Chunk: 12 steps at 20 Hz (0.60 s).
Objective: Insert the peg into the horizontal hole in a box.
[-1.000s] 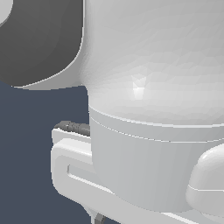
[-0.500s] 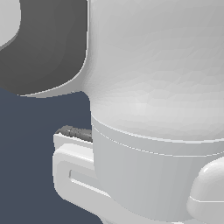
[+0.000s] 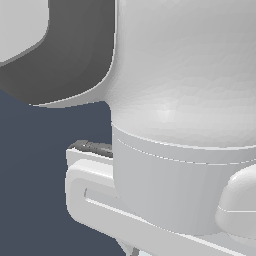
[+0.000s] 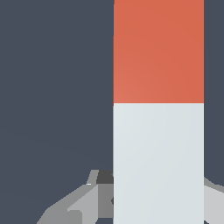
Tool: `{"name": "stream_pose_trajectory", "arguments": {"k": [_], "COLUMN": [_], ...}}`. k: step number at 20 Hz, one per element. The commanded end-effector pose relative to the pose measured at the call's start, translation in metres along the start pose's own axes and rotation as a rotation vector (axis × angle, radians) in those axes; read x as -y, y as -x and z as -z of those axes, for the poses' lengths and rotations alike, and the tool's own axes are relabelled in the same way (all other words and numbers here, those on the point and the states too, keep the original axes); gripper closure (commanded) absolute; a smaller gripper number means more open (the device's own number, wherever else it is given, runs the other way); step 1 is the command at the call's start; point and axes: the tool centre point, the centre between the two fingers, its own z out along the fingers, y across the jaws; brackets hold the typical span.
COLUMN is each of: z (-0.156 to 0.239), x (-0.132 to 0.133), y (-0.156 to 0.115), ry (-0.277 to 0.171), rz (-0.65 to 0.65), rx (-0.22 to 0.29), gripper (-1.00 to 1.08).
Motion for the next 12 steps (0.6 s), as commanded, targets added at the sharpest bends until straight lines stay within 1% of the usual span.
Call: {"name": "stream_pose_trajectory", "arguments": {"k": [1, 4, 7, 9, 12], "z": [0.007, 0.017, 0.031, 0.042, 0.063], "x": [-0.004, -0.009, -0.014, -0.016, -0.014], "y": [-0.015, -0.042, -0.081, -0.113, -0.17], "ry": [0.004, 0.004, 0.005, 0.005, 0.005], "rz": [0.026, 0.076, 0.146, 0.204, 0.307], "rx": [-0.001, 0.0, 0.001, 0.001, 0.002], "gripper": [1.08, 1.08, 1.08, 1.08, 1.08]}}
